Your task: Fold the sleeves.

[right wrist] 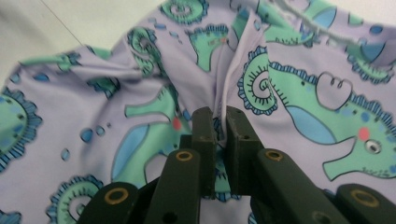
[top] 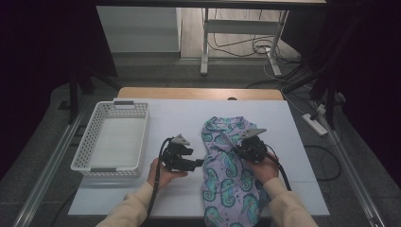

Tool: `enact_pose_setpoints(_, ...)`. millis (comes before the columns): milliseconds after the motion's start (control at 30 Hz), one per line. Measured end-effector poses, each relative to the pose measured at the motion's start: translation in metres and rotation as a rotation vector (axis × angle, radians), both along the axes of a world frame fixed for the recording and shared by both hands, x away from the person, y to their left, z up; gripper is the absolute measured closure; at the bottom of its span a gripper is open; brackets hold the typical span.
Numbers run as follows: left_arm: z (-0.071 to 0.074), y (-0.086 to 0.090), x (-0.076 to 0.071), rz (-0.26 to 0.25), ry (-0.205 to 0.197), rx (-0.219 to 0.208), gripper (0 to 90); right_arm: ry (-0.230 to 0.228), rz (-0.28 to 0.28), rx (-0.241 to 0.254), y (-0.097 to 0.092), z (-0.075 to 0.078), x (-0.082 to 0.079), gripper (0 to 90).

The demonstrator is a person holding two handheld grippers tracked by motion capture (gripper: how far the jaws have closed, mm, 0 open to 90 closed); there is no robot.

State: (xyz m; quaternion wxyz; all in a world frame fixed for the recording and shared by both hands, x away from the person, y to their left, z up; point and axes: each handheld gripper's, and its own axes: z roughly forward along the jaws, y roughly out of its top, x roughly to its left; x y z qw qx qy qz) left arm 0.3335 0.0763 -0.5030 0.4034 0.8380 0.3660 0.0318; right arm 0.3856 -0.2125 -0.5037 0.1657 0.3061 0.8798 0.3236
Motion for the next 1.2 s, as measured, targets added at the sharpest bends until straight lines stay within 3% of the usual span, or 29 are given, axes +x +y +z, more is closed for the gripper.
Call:
enact_pose_setpoints(133,0.000,-0.001,0.000,-0.002,0.003,0.003,32.7,-0.007,0.002,0.022,0.008,0.002,0.000,82.5)
enact_pose_setpoints(400,-0.001,0.000,0.000,0.002,0.003,0.001,32.7,0.016,0.008,0.016,0.014,0.000,0.000,81.8)
enact_pose_setpoints(567,0.000,-0.001,-0.001,-0.004,0.002,0.007,32.7,0.045,0.018,0.009,0.018,-0.006,0.001,74.5)
enact_pose_setpoints(667,-0.001,-0.001,-0.001,-0.003,0.002,0.008,32.7,0.061,0.025,0.029,0.016,-0.006,0.001,67.1)
enact_pose_setpoints(833,-0.001,0.001,0.000,0.004,0.003,0.003,32.4,0.028,-0.008,0.111,0.001,0.010,-0.001,54.3)
enact_pose_setpoints(967,-0.001,0.002,0.001,0.009,0.007,0.001,32.1,0.004,-0.035,0.129,-0.012,0.016,-0.002,49.3)
enact_pose_setpoints(1200,-0.001,0.002,0.000,0.014,0.008,-0.002,31.8,0.011,-0.067,0.143,-0.033,0.018,-0.004,45.0)
